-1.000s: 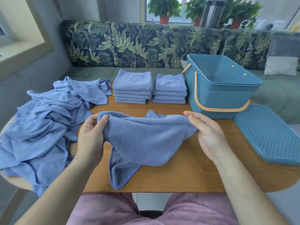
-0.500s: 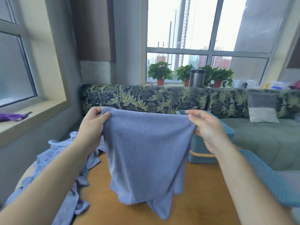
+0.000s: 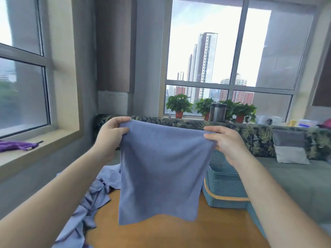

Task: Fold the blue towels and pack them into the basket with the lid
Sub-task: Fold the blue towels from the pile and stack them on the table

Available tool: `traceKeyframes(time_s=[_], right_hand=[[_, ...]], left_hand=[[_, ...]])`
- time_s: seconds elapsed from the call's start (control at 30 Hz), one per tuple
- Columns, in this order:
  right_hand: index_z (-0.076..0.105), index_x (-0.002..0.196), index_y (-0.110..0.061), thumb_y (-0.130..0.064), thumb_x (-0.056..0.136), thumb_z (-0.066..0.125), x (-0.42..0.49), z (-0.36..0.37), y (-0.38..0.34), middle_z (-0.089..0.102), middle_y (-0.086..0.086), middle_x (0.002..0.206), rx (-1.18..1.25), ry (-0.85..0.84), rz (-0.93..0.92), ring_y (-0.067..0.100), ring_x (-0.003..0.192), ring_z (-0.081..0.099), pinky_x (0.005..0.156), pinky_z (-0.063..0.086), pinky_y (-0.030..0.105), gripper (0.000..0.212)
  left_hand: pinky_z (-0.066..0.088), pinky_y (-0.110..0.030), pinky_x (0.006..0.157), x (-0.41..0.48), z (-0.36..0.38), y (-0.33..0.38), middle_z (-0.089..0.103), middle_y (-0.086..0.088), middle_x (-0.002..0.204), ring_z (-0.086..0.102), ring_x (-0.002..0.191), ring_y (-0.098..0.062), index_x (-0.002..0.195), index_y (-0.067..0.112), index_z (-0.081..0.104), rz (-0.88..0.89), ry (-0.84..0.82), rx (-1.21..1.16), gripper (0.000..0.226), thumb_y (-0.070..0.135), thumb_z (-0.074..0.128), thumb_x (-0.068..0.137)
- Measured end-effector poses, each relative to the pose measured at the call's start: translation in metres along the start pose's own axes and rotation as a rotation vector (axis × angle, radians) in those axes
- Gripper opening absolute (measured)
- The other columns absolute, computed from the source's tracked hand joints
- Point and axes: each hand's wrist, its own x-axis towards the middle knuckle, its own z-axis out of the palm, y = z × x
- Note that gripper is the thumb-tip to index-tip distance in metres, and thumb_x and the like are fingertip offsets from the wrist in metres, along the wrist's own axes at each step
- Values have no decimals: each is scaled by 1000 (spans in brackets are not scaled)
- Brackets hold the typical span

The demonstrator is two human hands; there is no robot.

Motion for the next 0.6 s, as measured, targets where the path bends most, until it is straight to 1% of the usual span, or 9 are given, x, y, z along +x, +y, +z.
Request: traceKeyframes(time_s=[0.07, 0.13, 0.17, 0.23, 0.33, 0.4, 0.47, 0.53, 0.6], right_hand=[[80, 92, -22, -13, 81, 82, -5, -7, -5, 77, 3, 94, -80, 43, -61, 15, 81, 69, 67, 55, 29, 14], [80, 88, -24, -17, 81, 83, -10, -13, -10, 77, 2, 89, -98, 56, -99, 15, 81, 69, 66, 55, 30, 11], [81, 87, -25, -18, 81, 83, -13, -15, -12, 77, 1, 88, -94, 55, -106, 16, 83, 70, 69, 57, 33, 10], [81, 87, -25, -18, 80, 84, -16, -16, -16, 78, 0, 90, -67, 27, -92, 18, 90, 72, 81, 58, 37, 10], [80, 93, -18, -7, 76, 84, -20, -17, -18, 78, 6, 98, -19, -73, -23, 23, 97, 72, 92, 56, 42, 21], [80, 94, -22, -2, 67, 87, -19, -15, -13, 76, 4, 103, -156, -95, -21, 23, 101, 70, 95, 55, 41, 34], [79, 92, -26, -2, 66, 87, -15, -8, -4, 73, -2, 103, -342, -81, -31, 17, 98, 67, 89, 53, 34, 36], [77, 92, -26, -5, 74, 83, -8, 1, 8, 71, -5, 100, -500, -76, -54, 12, 91, 65, 76, 52, 29, 29], [77, 89, -24, -11, 83, 79, 4, 8, 22, 70, -6, 96, -640, -70, -46, 12, 88, 65, 75, 53, 30, 15]], left_hand=[[47, -27, 73, -5, -7, 3, 73, 6, 106, 62, 86, -14, 104, 29, 76, 4, 16, -14, 35, 2, 63, 86], [47, -30, 77, -10, -12, 6, 74, 4, 104, 60, 83, -14, 103, 26, 77, 16, 37, -40, 31, 3, 66, 85], [47, -32, 79, -12, -14, 7, 75, 3, 104, 61, 84, -14, 103, 24, 78, 34, 31, -50, 30, 3, 69, 84], [50, -30, 83, -14, -16, 8, 76, 2, 100, 65, 87, -14, 104, 23, 77, 69, 0, -47, 29, 4, 73, 83], [48, -23, 78, -11, -16, 4, 72, 1, 97, 64, 85, -12, 104, 28, 75, 97, 1, 80, 30, 7, 78, 82], [46, -22, 74, -4, -15, -4, 70, 0, 95, 62, 82, -12, 100, 34, 74, 115, 14, 204, 28, 13, 79, 81], [42, -22, 66, 1, -11, -15, 65, 3, 82, 57, 72, -12, 96, 35, 74, 139, 25, 368, 21, 18, 78, 84], [38, -22, 58, 7, -7, -27, 58, 7, 73, 52, 65, -10, 96, 28, 72, 157, 23, 548, 11, 21, 74, 88], [38, -24, 57, 17, -7, -41, 60, 6, 73, 54, 67, -10, 96, 20, 72, 137, 3, 655, 6, 23, 71, 91]])
